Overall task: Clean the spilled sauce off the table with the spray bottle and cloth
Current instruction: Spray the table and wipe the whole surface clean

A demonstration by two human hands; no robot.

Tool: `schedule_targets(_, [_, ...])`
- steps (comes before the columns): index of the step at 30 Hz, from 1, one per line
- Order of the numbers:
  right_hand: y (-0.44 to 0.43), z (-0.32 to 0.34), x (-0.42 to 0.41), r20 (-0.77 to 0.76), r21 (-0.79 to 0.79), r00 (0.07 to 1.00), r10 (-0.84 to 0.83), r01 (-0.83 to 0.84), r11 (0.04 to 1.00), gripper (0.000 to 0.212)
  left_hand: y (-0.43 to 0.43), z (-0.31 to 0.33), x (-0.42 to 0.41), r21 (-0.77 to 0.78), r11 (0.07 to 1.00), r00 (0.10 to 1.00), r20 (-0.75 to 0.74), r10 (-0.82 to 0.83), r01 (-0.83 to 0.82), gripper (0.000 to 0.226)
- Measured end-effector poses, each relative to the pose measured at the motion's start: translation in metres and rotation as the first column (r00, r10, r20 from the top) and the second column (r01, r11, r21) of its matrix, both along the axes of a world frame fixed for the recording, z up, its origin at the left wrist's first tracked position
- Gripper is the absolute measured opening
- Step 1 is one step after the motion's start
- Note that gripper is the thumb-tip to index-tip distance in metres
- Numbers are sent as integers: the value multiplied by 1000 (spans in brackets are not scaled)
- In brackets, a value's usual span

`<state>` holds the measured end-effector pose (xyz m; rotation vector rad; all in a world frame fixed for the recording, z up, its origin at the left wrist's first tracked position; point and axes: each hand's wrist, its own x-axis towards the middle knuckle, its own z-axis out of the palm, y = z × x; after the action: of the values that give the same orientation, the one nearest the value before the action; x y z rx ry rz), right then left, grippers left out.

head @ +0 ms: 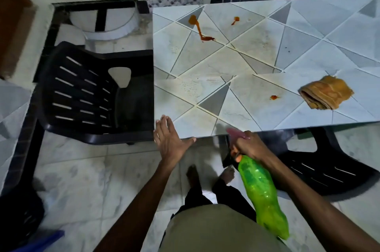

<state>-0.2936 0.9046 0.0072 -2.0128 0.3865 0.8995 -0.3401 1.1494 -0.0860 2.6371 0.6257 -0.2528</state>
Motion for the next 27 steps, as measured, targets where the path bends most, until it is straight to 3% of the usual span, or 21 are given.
schedule_targets(4, [-68, 3, -2, 123, -91, 979, -161, 173, 981, 48, -29, 2, 30, -31, 989, 989, -6, -146, 146, 123])
schedule_targets(8, [-103, 22, -21, 139, 66, 900, -413, 408, 911, 23, -62, 6, 60, -24, 959, 959, 0, -283, 283, 120])
schedule_targets(11, [-128, 22, -26, 135, 120, 847, -515, 502, 857, 52, -87, 12, 79, -13, 921, 921, -19, -390, 390, 118])
schedule_targets(13, [-140, 18, -26, 137, 115, 855, -501, 488, 865, 51, -104, 16, 89, -16, 899, 898, -29, -439, 438, 118])
schedule_targets(16, [-148, 21, -21, 137, 98, 842, -521, 512, 853, 27, -131, 21, 105, -1, 864, 864, -43, -502, 503, 119])
schedule_targets(19, [-163, 35, -12, 130, 141, 833, -539, 522, 841, 25, -163, 26, 123, -3, 838, 837, -38, -546, 546, 117])
schedule_targets(24, [-191, 28, 8, 56, 149, 896, -441, 429, 891, 20, -208, 33, 151, 43, 844, 845, -30, -534, 535, 117])
schedule_targets(27, [-222, 25, 27, 117, 153, 924, -365, 347, 925, 26, -233, 34, 164, 20, 862, 862, -47, -505, 506, 118])
